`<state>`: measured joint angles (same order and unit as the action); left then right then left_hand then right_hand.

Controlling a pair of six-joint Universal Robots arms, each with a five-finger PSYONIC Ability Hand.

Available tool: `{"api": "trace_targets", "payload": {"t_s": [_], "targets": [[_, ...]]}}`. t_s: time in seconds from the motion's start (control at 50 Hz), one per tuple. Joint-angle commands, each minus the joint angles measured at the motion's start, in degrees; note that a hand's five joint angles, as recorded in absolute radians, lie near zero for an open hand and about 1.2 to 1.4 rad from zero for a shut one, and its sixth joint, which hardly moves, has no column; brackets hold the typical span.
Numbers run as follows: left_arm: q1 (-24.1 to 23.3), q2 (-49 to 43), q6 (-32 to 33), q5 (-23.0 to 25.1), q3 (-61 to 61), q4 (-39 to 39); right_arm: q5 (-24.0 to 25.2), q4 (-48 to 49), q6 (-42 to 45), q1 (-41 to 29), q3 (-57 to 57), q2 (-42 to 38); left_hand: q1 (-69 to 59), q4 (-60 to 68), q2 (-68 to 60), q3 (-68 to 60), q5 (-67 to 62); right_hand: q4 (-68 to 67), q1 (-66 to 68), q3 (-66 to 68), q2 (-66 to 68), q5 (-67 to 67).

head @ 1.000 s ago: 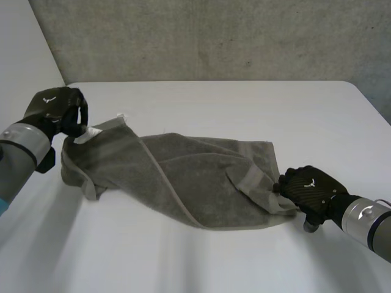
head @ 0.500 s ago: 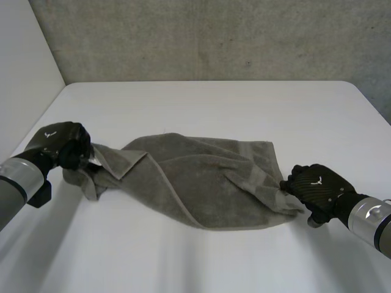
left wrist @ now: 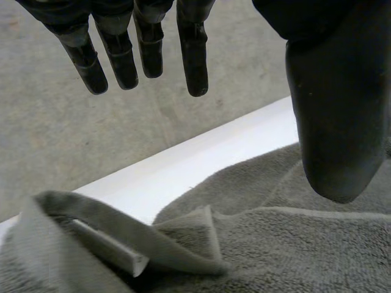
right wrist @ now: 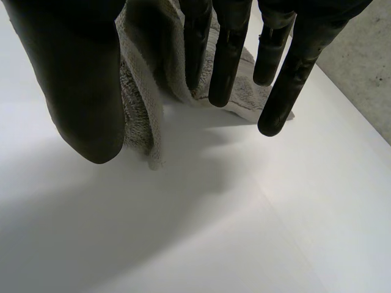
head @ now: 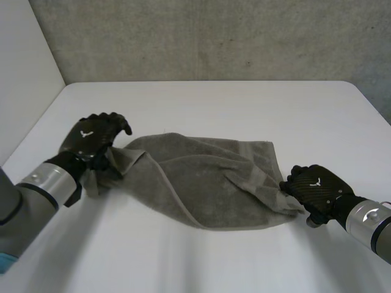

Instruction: Fold the towel.

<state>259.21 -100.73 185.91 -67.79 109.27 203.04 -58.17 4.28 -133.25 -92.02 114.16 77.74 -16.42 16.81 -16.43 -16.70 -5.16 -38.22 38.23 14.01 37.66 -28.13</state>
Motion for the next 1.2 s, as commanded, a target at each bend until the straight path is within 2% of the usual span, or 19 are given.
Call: {"api": "trace_targets", "payload": {"t_s": [0.02, 0.08, 0.12, 0.14, 0.18, 0.28, 0.64, 0.88, 1.2], "targets": [[-4.23, -9.82, 10.67, -1.37, -3.88, 2.45, 0.08, 0.03, 0.0, 0.0, 0.18, -0.13, -0.86, 0.47, -0.85, -0.58, -2.12, 0.55, -0.56, 23.66, 0.01, 0.46], [-4.33, -12.04, 13.25, -2.61, -5.03, 2.27, 0.08, 0.12, 0.0, 0.0, 0.36, -0.22, -1.87, 1.48, -1.86, -1.59, -3.13, 0.55, -0.56, 23.66, 0.01, 0.46], [-4.68, -15.54, 16.4, -6.37, -7.39, 2.27, 0.08, 0.12, 0.0, 0.0, 0.45, -0.31, -3.05, 2.66, -3.03, -2.77, -4.31, 0.55, -0.56, 23.66, 0.01, 0.46], [-4.68, -15.55, 16.41, -6.39, -7.41, 2.27, 0.08, 0.12, 0.0, 0.0, 0.45, -0.31, -3.05, 2.66, -3.04, -2.77, -4.31, 0.55, -0.56, 23.66, 0.01, 0.46], [-4.94, -17.83, 17.38, -9.8, -9.6, 2.27, 0.34, 0.21, 0.09, 0.0, 0.53, -0.31, -3.05, 2.66, -3.04, -2.77, -4.31, 0.55, -0.56, 23.66, 0.01, 0.46], [-5.29, -19.77, 17.12, -12.18, -12.49, 2.62, 0.78, 0.29, 0.09, 0.09, 0.62, -0.4, -3.05, 2.66, -3.04, -2.77, -4.31, 0.55, -0.56, 23.66, 0.01, 0.46], [-6.52, -23.73, 16.24, -13.94, -18.83, 2.18, 0.96, 0.82, 0.09, 0.27, 0.89, -1.1, -3.39, 3.0, -3.37, -3.11, -4.64, 0.55, -0.56, 23.66, 0.01, 0.46], [-8.02, -19.33, 10.88, -13.59, -19.27, 1.39, 0.96, 1.0, 0.18, 0.18, 0.8, -1.89, -3.39, 3.0, -3.37, -3.11, -4.64, 0.72, -0.73, 23.49, -0.16, 0.63], [-8.98, -27.95, 10.88, -13.86, -24.63, 0.95, 0.96, 1.26, 0.44, 0.18, 0.8, -2.68, -3.55, 3.17, -3.54, -3.28, -4.81, 0.89, -0.89, 23.32, -0.33, 0.8]]}}
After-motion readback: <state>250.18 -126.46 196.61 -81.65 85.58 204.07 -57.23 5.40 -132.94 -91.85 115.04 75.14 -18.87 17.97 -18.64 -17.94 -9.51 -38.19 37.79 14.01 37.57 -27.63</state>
